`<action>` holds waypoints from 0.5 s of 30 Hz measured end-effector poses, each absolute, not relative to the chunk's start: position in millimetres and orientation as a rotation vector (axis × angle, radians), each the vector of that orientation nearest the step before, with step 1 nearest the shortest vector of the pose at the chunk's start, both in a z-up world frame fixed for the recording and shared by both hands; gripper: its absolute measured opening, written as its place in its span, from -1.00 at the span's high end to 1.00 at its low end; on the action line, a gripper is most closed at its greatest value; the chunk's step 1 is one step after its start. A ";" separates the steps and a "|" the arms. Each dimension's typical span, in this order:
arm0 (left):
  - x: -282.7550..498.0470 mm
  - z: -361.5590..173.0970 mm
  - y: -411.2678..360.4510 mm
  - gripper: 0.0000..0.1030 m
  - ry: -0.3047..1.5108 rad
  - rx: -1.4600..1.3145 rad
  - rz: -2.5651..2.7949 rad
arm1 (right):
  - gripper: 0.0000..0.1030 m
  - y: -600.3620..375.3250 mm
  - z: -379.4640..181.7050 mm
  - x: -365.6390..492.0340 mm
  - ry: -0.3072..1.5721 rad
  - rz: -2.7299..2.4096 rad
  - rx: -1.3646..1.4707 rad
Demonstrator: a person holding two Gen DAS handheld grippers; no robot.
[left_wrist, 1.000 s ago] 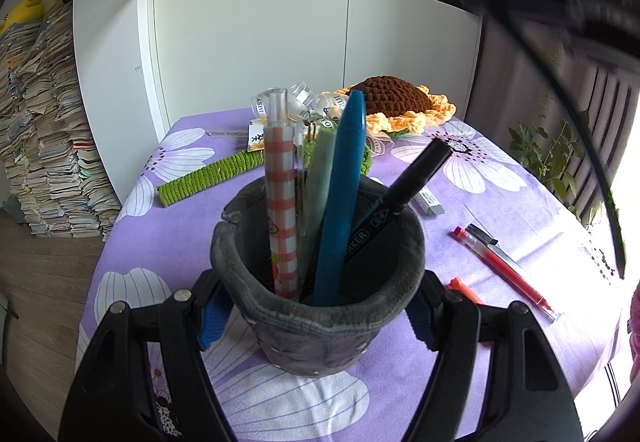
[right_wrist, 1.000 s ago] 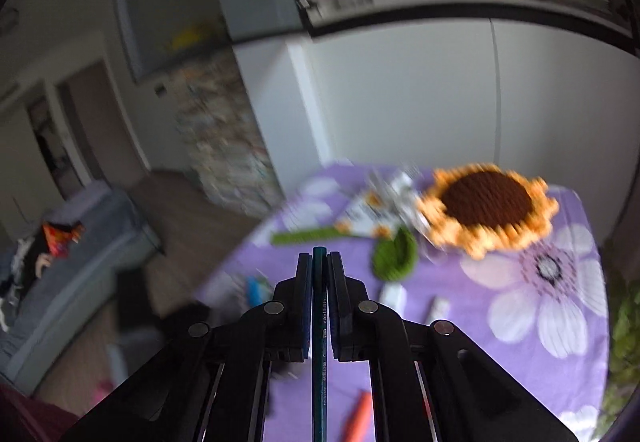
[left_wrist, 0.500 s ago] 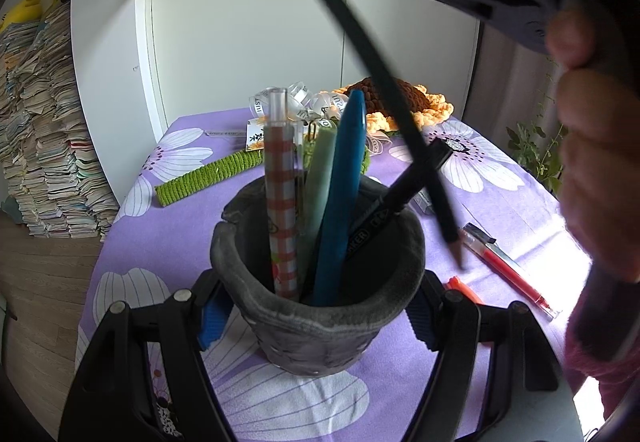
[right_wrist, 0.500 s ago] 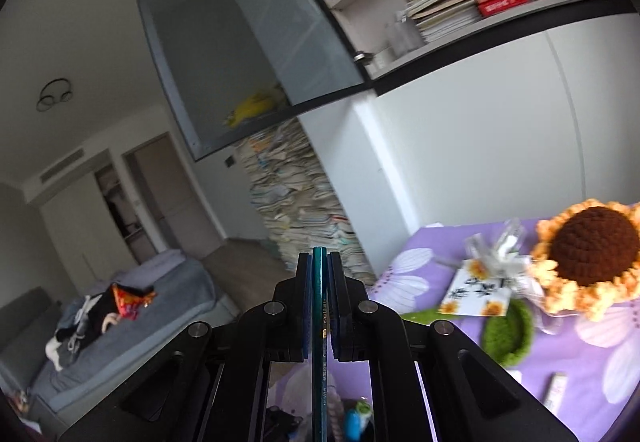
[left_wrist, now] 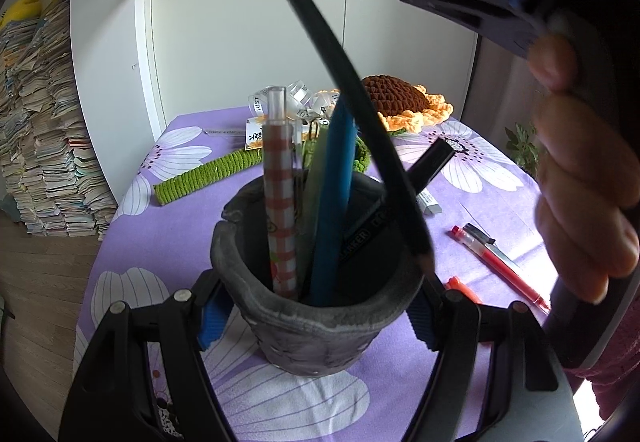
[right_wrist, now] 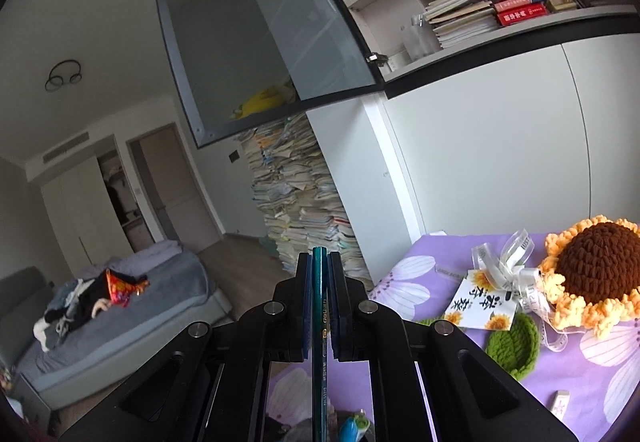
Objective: Organize stationery
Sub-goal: 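Lift the dark green pencil with the right gripper and drop it into the cup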
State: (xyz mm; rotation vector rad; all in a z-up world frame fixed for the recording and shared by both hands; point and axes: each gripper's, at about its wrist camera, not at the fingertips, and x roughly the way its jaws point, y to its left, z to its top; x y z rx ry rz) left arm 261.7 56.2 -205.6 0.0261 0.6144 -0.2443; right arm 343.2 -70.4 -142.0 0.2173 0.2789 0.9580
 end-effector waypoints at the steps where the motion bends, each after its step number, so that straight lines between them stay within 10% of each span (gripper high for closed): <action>1: 261.2 -205.6 56.5 -0.41 0.614 0.024 -0.245 | 0.85 -72.8 -143.8 340.8 0.282 0.949 0.209; 15: 261.1 -205.5 56.2 -0.41 0.614 0.033 -0.242 | 0.85 -115.7 -136.7 308.6 0.267 0.876 0.214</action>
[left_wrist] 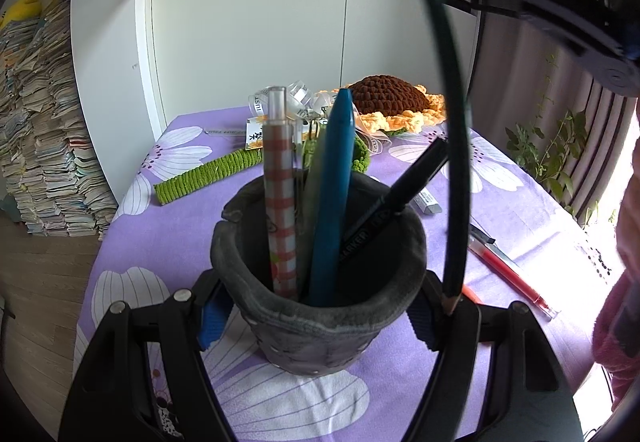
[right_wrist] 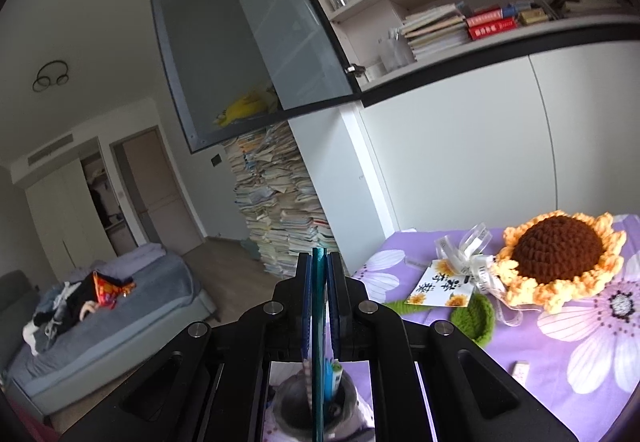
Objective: Organize stationery
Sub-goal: 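Lift the dark green pencil with the right gripper and drop it into the cup, then return the right gripper to the table and grasp the red pen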
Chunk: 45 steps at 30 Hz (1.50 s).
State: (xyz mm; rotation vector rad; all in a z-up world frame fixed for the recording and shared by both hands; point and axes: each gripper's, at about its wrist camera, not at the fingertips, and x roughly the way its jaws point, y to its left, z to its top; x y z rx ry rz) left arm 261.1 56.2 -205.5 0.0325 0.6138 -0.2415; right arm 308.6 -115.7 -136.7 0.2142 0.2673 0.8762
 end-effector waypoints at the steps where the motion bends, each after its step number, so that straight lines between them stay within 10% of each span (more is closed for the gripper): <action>1: 261.5 -205.7 56.2 -0.41 0.614 0.033 -0.242 | 0.85 -119.1 -134.7 303.0 0.261 0.872 0.210; 33: 259.5 -205.6 57.1 -0.41 0.614 0.031 -0.244 | 0.84 -121.8 -182.1 291.6 0.532 0.864 0.114; 38: 259.5 -205.6 56.3 -0.41 0.614 0.032 -0.244 | -0.26 -156.2 -182.2 291.5 0.618 0.879 0.184; 45: 258.9 -205.5 54.1 -0.41 0.613 0.035 -0.243 | -0.07 -196.9 -208.1 310.0 0.742 0.446 -0.004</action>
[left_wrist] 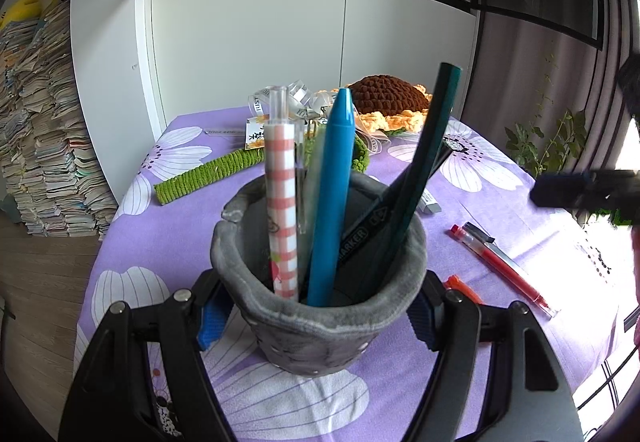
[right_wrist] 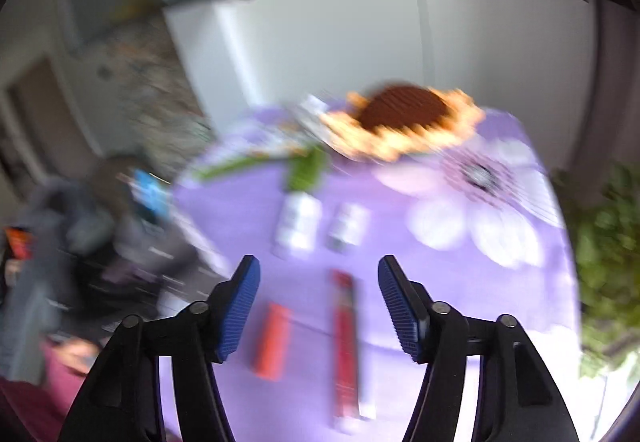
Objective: Organize stationery
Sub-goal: 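Return the right gripper to the table and grasp the red pen, then lift the red pen with the right gripper and drop it into the cup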
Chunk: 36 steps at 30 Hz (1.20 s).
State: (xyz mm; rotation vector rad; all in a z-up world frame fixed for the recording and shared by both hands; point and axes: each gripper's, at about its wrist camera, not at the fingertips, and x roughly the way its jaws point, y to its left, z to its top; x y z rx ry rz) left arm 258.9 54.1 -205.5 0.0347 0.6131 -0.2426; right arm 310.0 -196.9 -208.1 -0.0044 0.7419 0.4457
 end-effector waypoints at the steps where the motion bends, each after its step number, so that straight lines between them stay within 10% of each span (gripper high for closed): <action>1: 259.0 -205.6 54.3 -0.41 0.613 0.034 -0.243 | 0.02 -197.2 -215.2 312.6 0.774 0.448 -0.009; 30: 259.6 -206.0 54.6 -0.41 0.616 0.042 -0.238 | 0.45 -117.3 -264.2 366.9 0.975 0.501 -0.365; 36: 259.4 -206.3 54.3 -0.41 0.616 0.044 -0.238 | 0.79 -125.8 -263.1 364.8 0.992 0.494 -0.337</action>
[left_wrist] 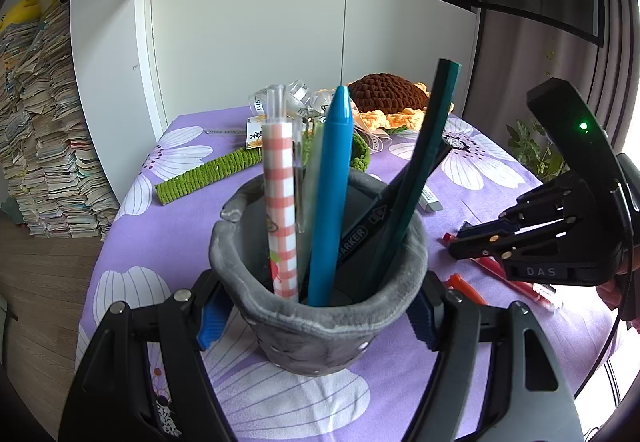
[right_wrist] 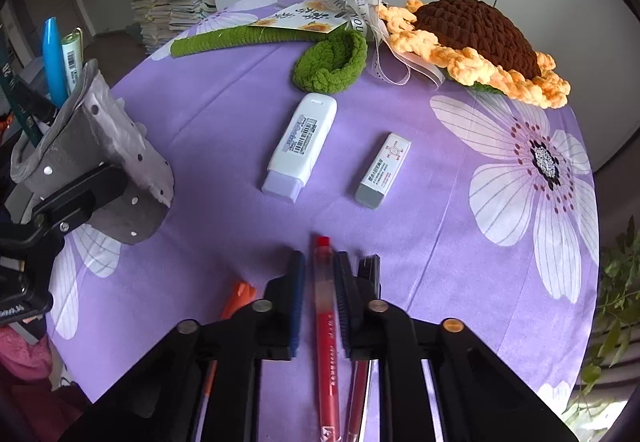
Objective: Organize stationery
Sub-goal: 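Lift the red pen with the right gripper and drop it into the cup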
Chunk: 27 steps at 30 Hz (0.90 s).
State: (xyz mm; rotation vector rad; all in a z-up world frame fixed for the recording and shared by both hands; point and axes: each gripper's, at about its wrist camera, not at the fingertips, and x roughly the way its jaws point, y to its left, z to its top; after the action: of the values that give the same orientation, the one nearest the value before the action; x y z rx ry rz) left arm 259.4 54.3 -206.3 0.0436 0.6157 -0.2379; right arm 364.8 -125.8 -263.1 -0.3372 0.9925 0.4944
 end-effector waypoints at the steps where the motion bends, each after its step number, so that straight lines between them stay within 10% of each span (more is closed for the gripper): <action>1: 259.3 -206.4 54.1 -0.41 0.616 0.043 -0.238 | 0.80 -127.7 -263.1 364.3 0.992 0.495 -0.331; 27: 259.2 -206.8 54.3 -0.41 0.617 0.045 -0.238 | 0.80 -119.2 -88.2 293.6 0.376 0.673 0.002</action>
State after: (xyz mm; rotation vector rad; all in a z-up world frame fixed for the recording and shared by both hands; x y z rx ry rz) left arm 259.2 54.3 -206.8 0.0448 0.6174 -0.2381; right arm 293.6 -119.2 -88.2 0.0023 0.3763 0.6729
